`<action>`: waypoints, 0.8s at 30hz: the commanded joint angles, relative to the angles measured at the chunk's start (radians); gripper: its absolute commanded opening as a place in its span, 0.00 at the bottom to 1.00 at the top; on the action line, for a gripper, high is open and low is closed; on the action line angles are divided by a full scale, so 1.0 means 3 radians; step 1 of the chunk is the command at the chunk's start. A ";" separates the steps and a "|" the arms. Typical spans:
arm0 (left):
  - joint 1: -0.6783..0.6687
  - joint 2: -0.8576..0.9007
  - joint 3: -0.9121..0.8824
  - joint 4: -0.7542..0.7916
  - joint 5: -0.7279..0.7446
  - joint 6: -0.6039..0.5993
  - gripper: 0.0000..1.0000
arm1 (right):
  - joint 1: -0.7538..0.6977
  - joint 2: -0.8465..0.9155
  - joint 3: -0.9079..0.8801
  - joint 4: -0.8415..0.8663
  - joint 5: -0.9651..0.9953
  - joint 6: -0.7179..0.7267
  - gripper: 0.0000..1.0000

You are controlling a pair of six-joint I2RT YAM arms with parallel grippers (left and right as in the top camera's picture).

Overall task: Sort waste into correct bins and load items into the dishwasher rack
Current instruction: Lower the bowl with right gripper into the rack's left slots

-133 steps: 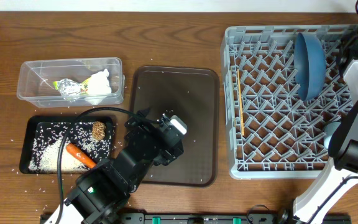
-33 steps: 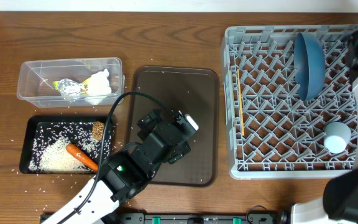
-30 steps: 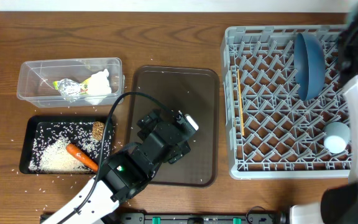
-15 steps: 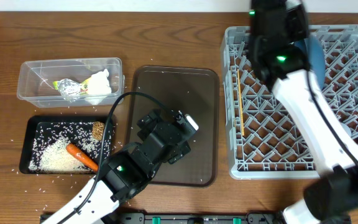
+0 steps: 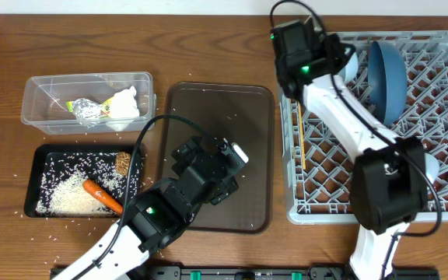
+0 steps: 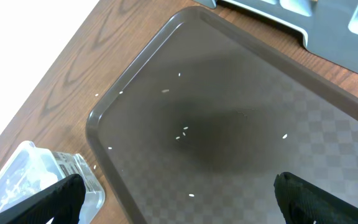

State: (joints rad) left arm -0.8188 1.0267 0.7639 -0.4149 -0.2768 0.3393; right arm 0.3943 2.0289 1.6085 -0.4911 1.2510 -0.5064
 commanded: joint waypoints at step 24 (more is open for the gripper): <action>0.0015 0.0019 0.0060 0.0000 -0.0043 -0.0042 0.98 | 0.0462 0.0170 0.0023 -0.1152 -0.0046 0.0693 0.01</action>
State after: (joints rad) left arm -0.8188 1.0267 0.7639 -0.4152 -0.2768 0.3393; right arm 0.4938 2.0735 1.6104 -0.8135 1.3323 -0.3798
